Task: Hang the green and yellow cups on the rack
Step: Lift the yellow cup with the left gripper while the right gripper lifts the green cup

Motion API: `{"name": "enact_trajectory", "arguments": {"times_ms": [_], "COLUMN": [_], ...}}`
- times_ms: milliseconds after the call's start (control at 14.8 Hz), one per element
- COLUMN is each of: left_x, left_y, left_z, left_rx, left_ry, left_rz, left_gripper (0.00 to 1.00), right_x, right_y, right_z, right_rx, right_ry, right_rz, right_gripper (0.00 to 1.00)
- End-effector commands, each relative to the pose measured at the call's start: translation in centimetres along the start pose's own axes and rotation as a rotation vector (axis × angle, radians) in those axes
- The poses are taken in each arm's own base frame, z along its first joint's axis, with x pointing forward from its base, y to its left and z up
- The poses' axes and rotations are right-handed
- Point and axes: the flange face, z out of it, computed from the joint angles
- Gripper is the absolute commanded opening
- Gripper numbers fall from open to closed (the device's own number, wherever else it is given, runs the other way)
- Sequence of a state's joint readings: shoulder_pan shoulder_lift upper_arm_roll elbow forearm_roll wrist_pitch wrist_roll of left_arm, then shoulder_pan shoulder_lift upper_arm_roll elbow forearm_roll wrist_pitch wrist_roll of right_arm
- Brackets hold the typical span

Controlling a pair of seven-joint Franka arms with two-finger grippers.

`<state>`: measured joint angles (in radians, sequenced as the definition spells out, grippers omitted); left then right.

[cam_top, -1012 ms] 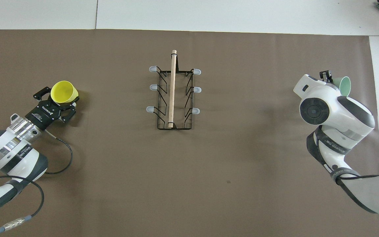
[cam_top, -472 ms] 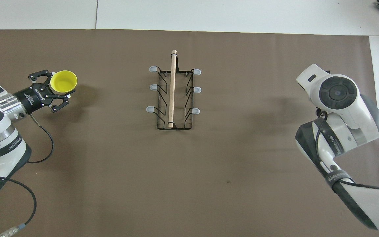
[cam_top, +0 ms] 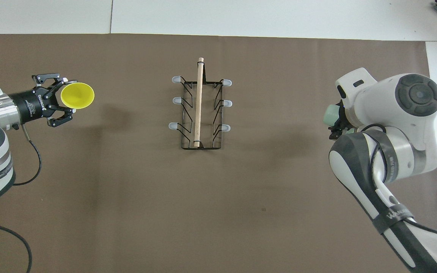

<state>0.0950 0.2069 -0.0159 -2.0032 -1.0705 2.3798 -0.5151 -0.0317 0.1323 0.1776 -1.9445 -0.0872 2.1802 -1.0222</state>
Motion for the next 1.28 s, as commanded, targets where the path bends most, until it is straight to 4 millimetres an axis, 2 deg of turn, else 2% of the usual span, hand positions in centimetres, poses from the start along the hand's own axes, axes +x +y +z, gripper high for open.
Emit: {"name": "enact_trajectory", "arguments": {"times_ms": [0, 135, 270, 472, 674, 877, 944, 1214], "left_x": [-1.2, -2.5, -4.6, -7.3, -9.9, -12.7, -13.3, -17.6], "left_y": [0.8, 2.6, 4.5, 5.9, 6.6, 8.0, 8.3, 8.9], "left_z": [-1.5, -2.3, -2.7, -3.3, -3.8, -4.0, -3.7, -1.5], "left_rx": [0.101, 0.165, 0.21, 0.32, 0.481, 0.576, 0.585, 0.635], "left_ry": [0.021, 0.029, 0.029, 0.07, 0.08, 0.198, 0.228, 0.441], "left_rz": [0.127, 0.245, 0.348, 0.511, 0.538, 0.523, 0.513, 0.521], "left_gripper": [0.0, 0.0, 0.0, 0.0, 0.0, 0.0, 0.0, 0.0], "right_x": [0.5, 1.3, 1.7, 2.4, 2.9, 2.9, 2.9, 3.5], "right_y": [-0.2, -0.6, -0.9, -1.1, -1.4, -1.2, -1.2, -2.3], "right_z": [-0.6, -2.0, -3.7, -5.2, -6.8, -7.6, -7.7, -8.1], "right_rx": [0.078, 0.112, 0.138, 0.209, 0.254, 0.261, 0.257, 0.255], "right_ry": [0.127, 0.224, 0.327, 0.539, 0.709, 0.836, 0.875, 1.045], "right_rz": [0.086, 0.143, 0.197, 0.257, 0.292, 0.286, 0.272, 0.254], "right_gripper": [0.0, 0.0, 0.0, 0.0, 0.0, 0.0, 0.0, 0.0]}}
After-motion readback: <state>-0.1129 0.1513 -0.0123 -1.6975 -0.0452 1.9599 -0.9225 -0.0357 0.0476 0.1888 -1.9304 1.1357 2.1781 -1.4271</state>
